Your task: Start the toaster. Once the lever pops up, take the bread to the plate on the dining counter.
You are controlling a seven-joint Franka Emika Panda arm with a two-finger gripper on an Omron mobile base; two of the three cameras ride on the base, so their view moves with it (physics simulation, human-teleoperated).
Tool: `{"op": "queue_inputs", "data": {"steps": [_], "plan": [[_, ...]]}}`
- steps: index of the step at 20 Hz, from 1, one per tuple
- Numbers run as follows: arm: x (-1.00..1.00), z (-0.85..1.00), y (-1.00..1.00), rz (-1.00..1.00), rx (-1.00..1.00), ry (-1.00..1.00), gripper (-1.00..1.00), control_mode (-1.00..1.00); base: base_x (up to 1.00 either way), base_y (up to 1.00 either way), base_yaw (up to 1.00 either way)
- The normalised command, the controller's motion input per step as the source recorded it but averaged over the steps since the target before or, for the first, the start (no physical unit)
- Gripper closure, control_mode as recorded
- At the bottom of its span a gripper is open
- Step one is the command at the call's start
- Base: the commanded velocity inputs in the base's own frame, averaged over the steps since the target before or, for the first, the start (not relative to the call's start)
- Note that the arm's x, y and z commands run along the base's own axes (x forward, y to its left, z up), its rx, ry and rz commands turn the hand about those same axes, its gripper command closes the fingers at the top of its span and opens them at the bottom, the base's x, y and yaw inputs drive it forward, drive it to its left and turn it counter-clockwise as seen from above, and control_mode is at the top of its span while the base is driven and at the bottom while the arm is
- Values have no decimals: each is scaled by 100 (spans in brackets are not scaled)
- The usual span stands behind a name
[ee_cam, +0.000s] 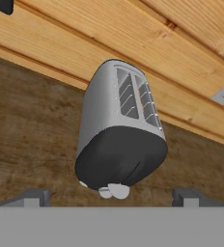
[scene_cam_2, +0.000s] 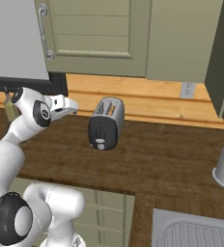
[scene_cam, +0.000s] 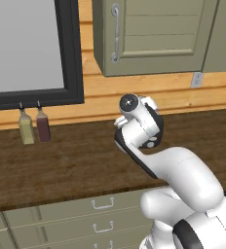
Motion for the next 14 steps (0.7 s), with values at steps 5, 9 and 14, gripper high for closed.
{"op": "queue_inputs", "data": {"steps": [5,9,14], "plan": [[0,0,0,0,0,0,-100,-100,0,0,0],[0,0,0,0,0,0,-100,-100,0,0,0],[0,0,0,0,0,0,-100,-100,0,0,0]]}}
